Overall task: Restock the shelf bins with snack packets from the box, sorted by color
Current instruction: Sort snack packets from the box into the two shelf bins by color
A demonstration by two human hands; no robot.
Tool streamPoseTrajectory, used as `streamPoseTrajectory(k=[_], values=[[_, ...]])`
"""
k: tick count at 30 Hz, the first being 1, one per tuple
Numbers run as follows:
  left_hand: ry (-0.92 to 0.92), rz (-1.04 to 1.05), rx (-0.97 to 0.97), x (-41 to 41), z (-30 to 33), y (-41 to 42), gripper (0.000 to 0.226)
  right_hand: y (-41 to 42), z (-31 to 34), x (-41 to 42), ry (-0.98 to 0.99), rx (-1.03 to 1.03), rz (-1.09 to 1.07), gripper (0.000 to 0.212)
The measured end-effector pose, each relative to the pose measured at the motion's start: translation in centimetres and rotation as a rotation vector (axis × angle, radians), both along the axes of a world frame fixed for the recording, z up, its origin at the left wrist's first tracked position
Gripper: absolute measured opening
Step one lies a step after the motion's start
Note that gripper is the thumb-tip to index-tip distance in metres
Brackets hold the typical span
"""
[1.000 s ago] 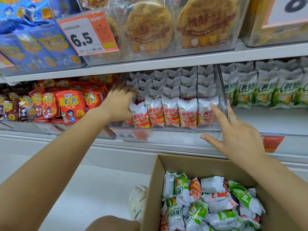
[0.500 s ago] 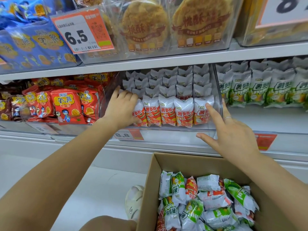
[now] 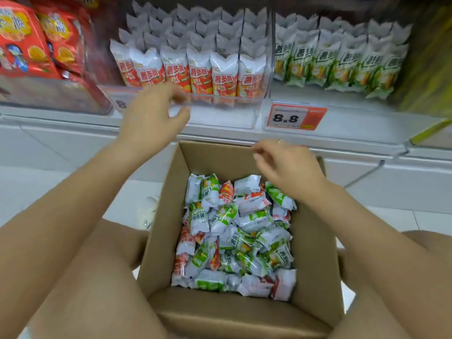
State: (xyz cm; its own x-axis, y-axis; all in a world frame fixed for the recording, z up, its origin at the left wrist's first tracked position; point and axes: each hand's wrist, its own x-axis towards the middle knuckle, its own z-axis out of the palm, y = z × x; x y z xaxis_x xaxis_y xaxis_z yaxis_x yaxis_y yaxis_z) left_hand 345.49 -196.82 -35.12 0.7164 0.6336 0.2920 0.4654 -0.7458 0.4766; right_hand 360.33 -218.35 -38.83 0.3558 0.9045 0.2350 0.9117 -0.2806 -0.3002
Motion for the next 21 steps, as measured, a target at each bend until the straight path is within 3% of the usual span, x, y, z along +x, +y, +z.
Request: streamPoseTrajectory(k=[2,5,7,10,13,16,19,21], values=[[0.202,-0.029,-0.194,-0.8,-3.3,-3.9,0.027,-0.9,-3.3,-0.9,0.054,-0.397,-0.019,0.031],[0.706,-0.094,-0.291,-1.4,-9.5,-7.6,0.026,-2.6,-9.2,-1.5,0.283,-0.881,-0.064,0.045],[0.940,-0.108,-0.390,-2.3,-14.1,-8.2,0.024,-4.2,-12.7,-2.1,0.439,-0.975,-0.158,0.042],[1.119,-0.081,-0.598,-4.3,-19.7,-8.9,0.022,-6.9,-16.9,-4.3,0.531,-1.085,-0.251,0.027],[1.176,0.006,-0.720,-6.6,-22.8,-11.3,0.018,-9.2,-19.9,-6.6,0.516,-1.265,-0.207,0.015],[1.108,0.154,-0.738,-7.8,-24.2,-13.1,0.012,-11.5,-21.2,-6.9,0.471,-1.374,-0.158,0.027],[1.025,0.271,-0.710,-7.9,-25.1,-13.8,0.033,-12.4,-21.8,-6.6,0.423,-1.380,-0.025,0.021],[0.937,0.350,-0.684,-7.7,-25.3,-14.0,0.039,-12.0,-22.4,-7.2,0.371,-1.298,0.103,0.030]])
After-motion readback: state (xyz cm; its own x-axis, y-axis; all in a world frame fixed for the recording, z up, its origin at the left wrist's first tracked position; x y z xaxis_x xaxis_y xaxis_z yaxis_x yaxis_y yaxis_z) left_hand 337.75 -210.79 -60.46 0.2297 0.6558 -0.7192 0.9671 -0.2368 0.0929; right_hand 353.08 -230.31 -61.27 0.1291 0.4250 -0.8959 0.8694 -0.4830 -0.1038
